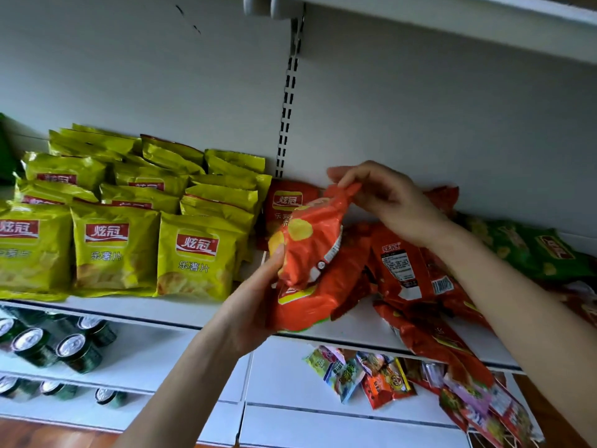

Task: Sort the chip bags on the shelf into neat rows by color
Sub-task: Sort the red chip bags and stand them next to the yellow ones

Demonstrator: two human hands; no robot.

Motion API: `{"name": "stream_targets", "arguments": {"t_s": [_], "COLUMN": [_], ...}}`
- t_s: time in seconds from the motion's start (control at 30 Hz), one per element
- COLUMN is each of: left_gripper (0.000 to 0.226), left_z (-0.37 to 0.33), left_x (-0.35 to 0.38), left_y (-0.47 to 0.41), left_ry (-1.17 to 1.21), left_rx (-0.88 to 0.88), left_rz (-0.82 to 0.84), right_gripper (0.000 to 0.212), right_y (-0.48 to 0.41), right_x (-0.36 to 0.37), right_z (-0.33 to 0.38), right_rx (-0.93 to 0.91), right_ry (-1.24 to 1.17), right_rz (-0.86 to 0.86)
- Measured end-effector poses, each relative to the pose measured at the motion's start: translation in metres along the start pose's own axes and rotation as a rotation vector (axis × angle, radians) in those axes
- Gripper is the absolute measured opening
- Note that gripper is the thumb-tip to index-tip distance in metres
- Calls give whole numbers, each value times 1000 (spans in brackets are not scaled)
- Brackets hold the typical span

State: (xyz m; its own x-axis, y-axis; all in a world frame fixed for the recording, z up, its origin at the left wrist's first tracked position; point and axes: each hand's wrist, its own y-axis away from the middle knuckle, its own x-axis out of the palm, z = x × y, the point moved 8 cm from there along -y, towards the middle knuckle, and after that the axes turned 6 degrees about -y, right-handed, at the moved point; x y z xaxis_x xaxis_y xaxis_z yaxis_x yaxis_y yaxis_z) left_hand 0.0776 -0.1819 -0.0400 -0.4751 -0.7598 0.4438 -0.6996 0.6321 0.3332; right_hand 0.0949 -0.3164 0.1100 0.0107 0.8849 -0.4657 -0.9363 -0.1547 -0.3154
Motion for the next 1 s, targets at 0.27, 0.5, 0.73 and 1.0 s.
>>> {"name": "stream_targets", "arguments": {"t_s": [0.27,0.5,0.73,1.0], "left_gripper": [79,51,26,28], "left_z": [-26,-19,-14,24], "left_x": [-26,-20,-33,-51], "left_y": [10,11,15,26], "left_ry": [-249,-215,-339,-375], "left_rx": [395,414,422,279], "left_rz": [-415,-334,-379,-402], "right_gripper": [41,34,34,38], "right_y": [24,34,36,-32], "right_x": [6,-2,-11,-63], "right_z": [-28,-34,-35,-63], "right_rx": [358,381,430,268], "right_ry": [-244,-295,-278,21], "right_rz": [-121,-81,-61,-525]}}
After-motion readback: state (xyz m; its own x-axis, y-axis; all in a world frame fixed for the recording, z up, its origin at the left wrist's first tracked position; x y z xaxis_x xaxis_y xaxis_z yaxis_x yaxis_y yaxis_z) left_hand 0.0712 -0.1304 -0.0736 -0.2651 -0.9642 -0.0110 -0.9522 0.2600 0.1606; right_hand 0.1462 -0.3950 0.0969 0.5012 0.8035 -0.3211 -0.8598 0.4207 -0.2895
